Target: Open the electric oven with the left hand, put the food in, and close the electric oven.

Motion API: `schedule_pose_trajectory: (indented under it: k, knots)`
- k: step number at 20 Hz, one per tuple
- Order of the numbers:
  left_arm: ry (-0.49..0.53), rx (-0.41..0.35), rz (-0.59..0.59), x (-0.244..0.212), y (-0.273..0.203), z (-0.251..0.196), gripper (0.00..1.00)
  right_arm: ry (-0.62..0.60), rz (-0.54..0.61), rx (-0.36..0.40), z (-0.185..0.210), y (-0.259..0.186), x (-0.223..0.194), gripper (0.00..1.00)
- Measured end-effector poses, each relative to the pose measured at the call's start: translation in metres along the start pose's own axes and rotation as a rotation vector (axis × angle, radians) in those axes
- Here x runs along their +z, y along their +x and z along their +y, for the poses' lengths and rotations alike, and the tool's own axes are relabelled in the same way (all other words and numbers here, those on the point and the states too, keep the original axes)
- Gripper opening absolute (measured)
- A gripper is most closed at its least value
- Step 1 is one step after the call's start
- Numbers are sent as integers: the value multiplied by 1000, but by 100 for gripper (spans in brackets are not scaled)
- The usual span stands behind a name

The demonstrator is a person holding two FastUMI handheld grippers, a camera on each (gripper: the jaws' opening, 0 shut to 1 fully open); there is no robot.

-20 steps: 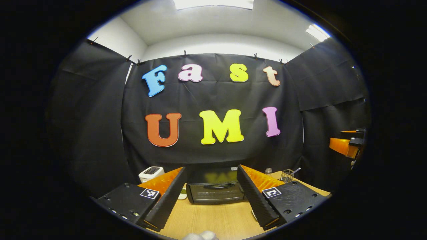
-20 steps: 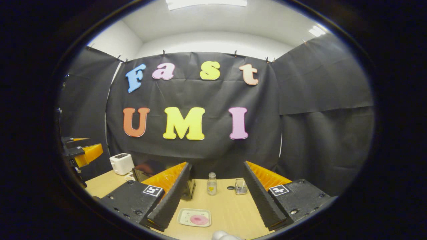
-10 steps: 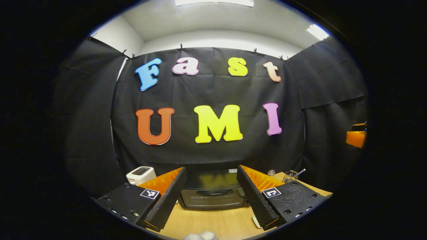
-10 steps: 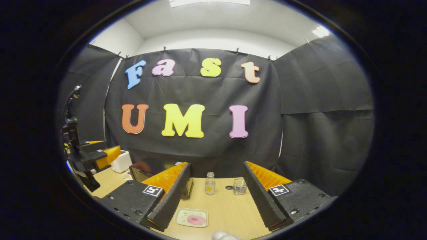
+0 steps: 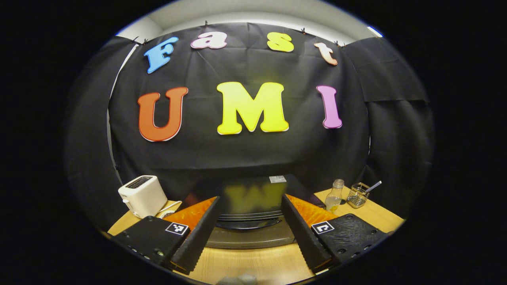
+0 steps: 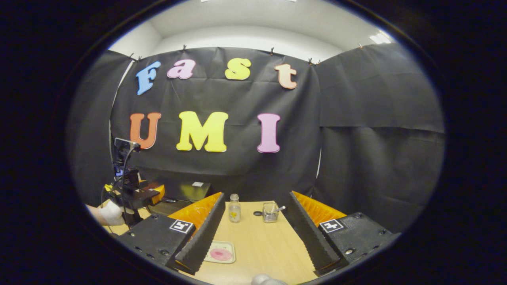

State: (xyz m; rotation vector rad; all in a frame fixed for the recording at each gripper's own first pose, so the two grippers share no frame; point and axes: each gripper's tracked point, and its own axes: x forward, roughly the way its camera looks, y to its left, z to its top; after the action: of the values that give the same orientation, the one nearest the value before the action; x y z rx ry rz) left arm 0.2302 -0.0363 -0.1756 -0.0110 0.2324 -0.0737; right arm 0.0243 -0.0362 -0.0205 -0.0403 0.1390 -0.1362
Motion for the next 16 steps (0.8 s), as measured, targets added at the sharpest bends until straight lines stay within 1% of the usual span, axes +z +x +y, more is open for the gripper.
schedule_pose_trajectory:
  k: [1, 2, 7, 8, 10, 11, 12, 16]
  knots:
    - [12, 6, 8, -6, 8, 1, 97, -6, 6, -10, -1, -1, -2, 96]
    - [23, 15, 22, -15, 16, 4, 97, -12, 10, -20, -3, -3, -4, 100]
    - [24, 34, 92, -46, 39, 12, 97, -12, 32, -58, -12, -13, -11, 100]
    - [21, 27, 112, -53, 42, 9, 97, -12, 33, -63, -13, -15, -11, 96]
    - [8, 26, 101, -50, 44, 8, 98, -12, 35, -71, -15, -19, -11, 96]
    - [-18, 32, 120, -56, 40, 9, 96, -8, 35, -71, -15, -19, -11, 100]
    - [-28, 35, 119, -55, 39, 8, 97, -3, 35, -70, -15, -20, -11, 100]
    - [-25, 30, 146, -58, 26, 7, 97, 3, 31, -55, -12, -26, -10, 100]
